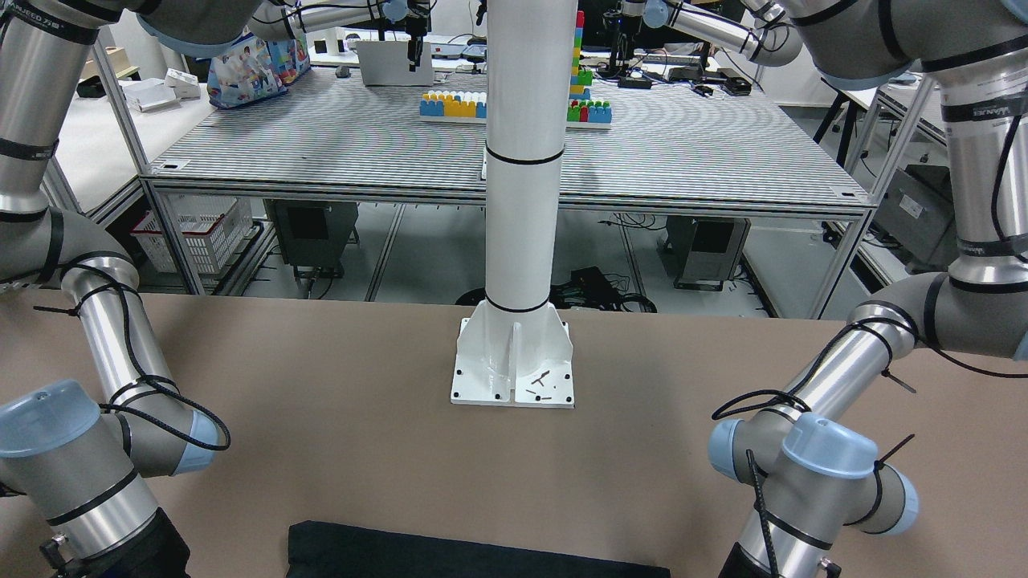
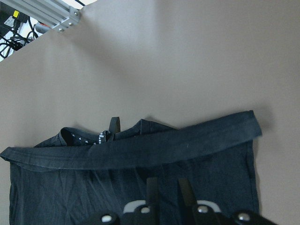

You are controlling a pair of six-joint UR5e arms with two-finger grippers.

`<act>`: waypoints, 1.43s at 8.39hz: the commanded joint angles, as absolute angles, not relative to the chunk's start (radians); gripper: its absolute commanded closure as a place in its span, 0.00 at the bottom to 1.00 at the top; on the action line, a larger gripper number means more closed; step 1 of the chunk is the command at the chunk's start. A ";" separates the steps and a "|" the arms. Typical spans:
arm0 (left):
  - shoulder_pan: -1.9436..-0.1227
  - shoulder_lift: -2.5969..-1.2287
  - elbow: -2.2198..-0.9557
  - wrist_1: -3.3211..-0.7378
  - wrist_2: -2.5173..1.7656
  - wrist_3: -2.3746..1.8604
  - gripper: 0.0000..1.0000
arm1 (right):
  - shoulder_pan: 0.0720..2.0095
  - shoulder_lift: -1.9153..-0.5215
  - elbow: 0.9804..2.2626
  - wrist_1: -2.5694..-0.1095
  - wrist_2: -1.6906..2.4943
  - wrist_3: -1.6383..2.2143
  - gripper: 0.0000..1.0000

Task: Fold clothes
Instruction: 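Lower the hem onto the collar and open both grippers, then move the right gripper to the folded shirt's near corner and grasp it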

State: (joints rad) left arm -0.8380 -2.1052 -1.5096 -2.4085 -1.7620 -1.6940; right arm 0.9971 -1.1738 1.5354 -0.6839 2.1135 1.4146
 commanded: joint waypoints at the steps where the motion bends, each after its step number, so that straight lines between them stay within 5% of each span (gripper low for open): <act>1: -0.836 -2.105 -1.502 -2.407 -1.741 -1.695 0.00 | 1.009 -1.177 1.531 -0.687 2.117 1.408 0.06; 12: -0.841 -2.086 -1.551 -2.407 -1.726 -1.695 0.00 | 0.753 -1.396 1.617 -0.670 2.129 1.585 0.06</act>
